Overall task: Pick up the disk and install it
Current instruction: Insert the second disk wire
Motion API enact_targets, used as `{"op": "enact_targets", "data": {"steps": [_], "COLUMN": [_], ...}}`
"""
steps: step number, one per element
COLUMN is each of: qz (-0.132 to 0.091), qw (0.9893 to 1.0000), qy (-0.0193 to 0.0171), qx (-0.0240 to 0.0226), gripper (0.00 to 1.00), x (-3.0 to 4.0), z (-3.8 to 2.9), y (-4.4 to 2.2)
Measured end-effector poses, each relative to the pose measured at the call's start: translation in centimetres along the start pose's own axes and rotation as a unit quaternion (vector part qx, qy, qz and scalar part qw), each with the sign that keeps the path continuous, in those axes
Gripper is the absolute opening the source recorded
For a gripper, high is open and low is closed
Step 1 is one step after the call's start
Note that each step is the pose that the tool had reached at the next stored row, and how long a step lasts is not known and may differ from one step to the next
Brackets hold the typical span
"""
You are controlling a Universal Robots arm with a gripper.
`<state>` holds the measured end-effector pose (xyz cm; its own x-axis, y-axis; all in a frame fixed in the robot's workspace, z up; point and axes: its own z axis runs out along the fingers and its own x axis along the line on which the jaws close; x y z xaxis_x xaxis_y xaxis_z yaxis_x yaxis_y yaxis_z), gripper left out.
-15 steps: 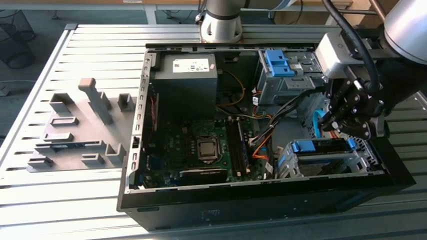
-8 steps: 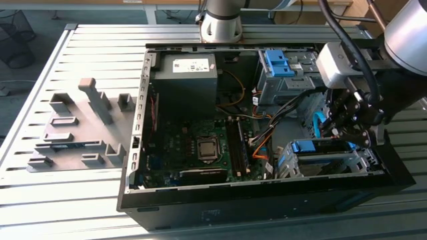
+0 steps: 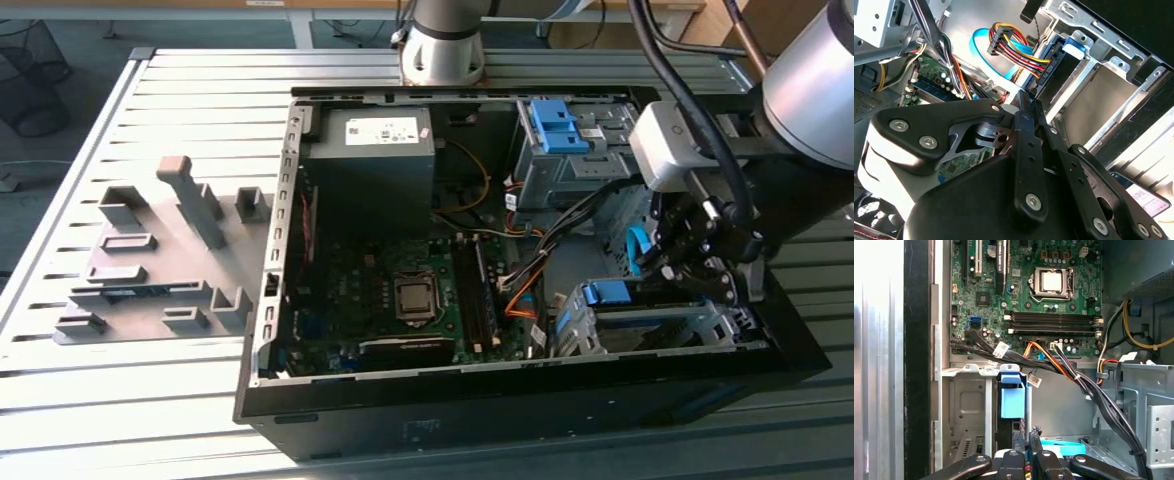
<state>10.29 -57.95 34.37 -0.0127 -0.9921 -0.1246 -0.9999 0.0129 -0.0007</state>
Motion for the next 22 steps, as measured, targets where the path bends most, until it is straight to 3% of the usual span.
{"op": "enact_targets", "data": {"steps": [10,12,14,15,22], "qz": [0.000,0.000,0.000,0.000,0.000], "qw": [1.0000,1.0000,0.9999,0.9998,0.9998], "qy": [-0.0015,-0.0052,-0.0158,-0.0188,-0.0198], "qx": [0.0014,0.0014,0.0013,0.0013,0.0022], "gripper": [0.16,0.16,0.16,0.16,0.16], "x": [0.20,0.24,0.37,0.45,0.91], "z": [0.32,0.41,0.46,0.48,0.60], "y": [0.00,0.00,-0.01,-0.01,-0.02]}}
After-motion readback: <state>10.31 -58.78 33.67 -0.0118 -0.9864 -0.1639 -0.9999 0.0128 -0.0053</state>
